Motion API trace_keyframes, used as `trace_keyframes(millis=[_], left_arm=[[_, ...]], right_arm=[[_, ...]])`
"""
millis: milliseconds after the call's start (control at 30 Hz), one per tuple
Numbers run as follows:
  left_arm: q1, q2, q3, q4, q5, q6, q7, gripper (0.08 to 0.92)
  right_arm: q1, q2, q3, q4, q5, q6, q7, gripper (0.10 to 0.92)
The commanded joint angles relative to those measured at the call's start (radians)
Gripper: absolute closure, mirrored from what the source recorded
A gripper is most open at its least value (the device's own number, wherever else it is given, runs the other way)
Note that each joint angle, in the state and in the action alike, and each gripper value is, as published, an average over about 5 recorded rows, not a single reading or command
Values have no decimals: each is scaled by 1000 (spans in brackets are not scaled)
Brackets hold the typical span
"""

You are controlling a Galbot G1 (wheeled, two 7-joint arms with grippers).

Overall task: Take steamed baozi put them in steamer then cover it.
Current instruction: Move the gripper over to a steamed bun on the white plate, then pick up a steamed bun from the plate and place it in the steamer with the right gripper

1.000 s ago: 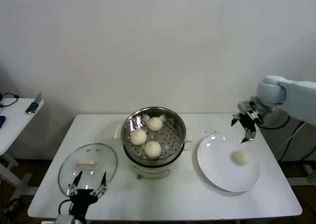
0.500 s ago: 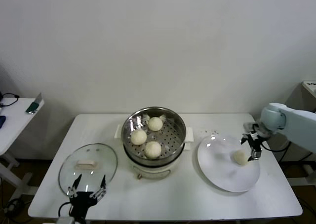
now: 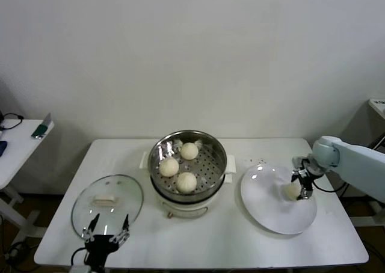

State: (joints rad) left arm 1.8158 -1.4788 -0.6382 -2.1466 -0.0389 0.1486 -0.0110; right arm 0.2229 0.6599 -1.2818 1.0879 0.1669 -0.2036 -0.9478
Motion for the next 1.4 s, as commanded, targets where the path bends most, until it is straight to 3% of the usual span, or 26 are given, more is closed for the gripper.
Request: trace_keyframes(millis=[33,200,433,567,767,1000,1400], left_arm=[[0,0,1,0,1,0,0,177],[-1,2,-1,-4,-1,2,-1,177],[-3,8,-1,-9,-5,4,-1,177],[-5,13,1,-9,-7,5,0,177],[-7,21,5,-17,-9,9,2,177],[-6,30,0,-26,-20,9,3,177],[-1,27,-10,-19,-30,2,0,177]], right_arm=[[-6,0,19,9,-10,-10,5,349],[223,-10,-146,96,81,-11,-17,394],[770,86,-517,254,398,-16,-71,396],[938,183,-540,309,554,-46,-89,397],[950,303,-447,382,693,-104,-59,395],[794,422,-365,429,707,-163,32,394],[614,536,-384,350,582,-193,110,397]])
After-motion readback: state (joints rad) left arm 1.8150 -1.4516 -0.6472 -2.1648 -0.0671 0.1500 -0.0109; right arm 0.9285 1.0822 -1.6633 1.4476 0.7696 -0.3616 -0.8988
